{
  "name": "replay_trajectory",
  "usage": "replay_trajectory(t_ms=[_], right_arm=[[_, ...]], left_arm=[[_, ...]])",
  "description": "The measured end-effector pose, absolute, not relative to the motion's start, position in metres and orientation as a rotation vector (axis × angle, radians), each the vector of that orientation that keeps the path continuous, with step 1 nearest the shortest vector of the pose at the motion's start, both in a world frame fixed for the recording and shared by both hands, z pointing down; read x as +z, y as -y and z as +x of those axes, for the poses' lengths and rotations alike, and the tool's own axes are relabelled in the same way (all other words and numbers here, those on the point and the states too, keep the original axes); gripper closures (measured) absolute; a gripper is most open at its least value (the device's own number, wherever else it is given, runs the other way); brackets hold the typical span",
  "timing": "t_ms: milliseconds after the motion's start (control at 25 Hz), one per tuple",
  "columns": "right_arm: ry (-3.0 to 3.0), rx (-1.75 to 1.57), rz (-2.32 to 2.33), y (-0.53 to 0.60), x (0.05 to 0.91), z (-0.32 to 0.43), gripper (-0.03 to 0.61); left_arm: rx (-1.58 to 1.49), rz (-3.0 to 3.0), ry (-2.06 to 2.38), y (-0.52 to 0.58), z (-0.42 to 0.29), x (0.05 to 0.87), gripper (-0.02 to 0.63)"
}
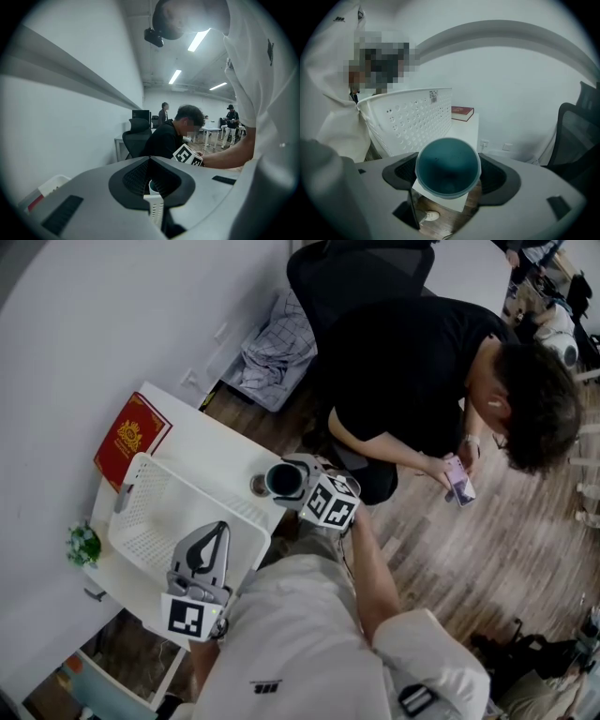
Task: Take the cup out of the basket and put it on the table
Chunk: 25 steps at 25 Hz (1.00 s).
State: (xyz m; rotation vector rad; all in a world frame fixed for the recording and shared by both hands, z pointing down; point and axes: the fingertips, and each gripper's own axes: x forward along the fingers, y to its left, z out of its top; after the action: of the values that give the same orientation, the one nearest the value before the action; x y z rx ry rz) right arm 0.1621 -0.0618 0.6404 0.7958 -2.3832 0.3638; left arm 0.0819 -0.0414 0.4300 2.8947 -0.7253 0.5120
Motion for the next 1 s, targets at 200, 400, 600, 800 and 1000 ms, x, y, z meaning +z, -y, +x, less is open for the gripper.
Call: replay_trajectory(t_ms=[200, 400, 600, 800, 1000], right_arm=[[2.383, 0.371, 0.814, 0.0605, 0.6478, 0.1640, 0.189], [2.398, 0.364, 0.833, 0.0604, 0.6495, 0.1644, 0.189], [2.411, 0.359, 0.843, 0.0624, 0.6479, 0.1654, 0.189], [2.396, 0.343, 0.829, 0.0594, 0.6486, 0.1638, 0.187], [2.366, 0.301, 0.815, 0.0553, 0.6500, 0.1604, 0.187]], left_arm=[[0.527, 2.887, 0.715, 0.0403, 0.0821, 0.4343, 0.604], [0.553, 2.887, 0.700, 0.0377, 0.0836, 0.4373, 0.604], [0.564, 2.884, 0.695, 0.0354, 0.0856, 0.4380, 0.604], [0.561, 2.888, 0.694, 0.0358, 0.0841, 0.4379, 0.604], [0.569, 2.885, 0.687, 0.0328, 0.0849, 0.4397, 0.604]])
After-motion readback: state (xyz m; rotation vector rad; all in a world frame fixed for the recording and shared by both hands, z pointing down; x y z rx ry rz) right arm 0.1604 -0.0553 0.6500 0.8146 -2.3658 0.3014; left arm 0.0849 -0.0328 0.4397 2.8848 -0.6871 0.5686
